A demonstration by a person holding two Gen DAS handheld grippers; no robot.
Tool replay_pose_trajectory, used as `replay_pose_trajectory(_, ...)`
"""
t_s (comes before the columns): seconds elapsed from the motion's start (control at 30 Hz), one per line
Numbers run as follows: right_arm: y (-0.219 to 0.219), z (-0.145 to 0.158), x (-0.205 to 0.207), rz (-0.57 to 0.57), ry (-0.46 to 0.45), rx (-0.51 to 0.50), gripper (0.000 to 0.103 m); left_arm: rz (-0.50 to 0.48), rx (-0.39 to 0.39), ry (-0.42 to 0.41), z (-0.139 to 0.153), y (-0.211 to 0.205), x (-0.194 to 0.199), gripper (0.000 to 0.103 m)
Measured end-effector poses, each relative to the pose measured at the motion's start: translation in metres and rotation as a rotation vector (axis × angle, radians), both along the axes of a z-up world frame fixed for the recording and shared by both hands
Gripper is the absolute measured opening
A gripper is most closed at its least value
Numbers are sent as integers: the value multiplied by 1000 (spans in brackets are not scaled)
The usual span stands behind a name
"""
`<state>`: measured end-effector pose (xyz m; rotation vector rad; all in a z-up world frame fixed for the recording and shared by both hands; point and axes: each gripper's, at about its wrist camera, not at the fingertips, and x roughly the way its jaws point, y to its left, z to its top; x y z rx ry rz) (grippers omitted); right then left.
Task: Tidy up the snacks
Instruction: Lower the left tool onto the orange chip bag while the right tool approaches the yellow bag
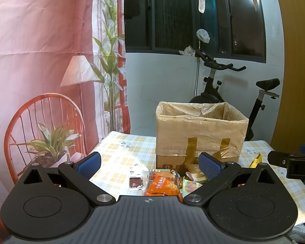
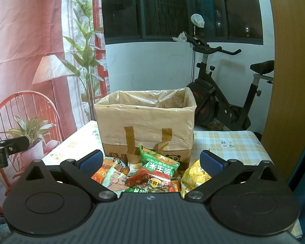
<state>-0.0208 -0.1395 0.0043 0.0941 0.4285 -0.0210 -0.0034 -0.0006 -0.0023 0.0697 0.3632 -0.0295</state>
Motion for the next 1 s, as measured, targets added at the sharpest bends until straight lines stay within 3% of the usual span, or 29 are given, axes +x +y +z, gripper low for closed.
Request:
replay_pose_trajectory(0.2,-1,0,0,0,1,2,103,-10,-13,7,0,2,2,103)
replay_pose_trajectory(0.47,-21,0,6,13,-43,67,103,51,-116,-3,-5,41,38,102)
replay_pose_trajectory(0.63,-36,-13,25,-68,-136,-27,103,107,-99,37,-32,54,79,102)
replay_pose_trajectory(0.73,-43,-31,45,-113,-125,-59,103,101,-91,85,-53,55,99,97)
replay_pose_trajectory(0.9,-50,-67,67,-162,-63,-30,103,58,-124,173,-94,51,119,96)
replay_pose_trajectory(1.0,-51,-86,71,-163,-40,-20,103,5,-138,178,-113,48,126,96)
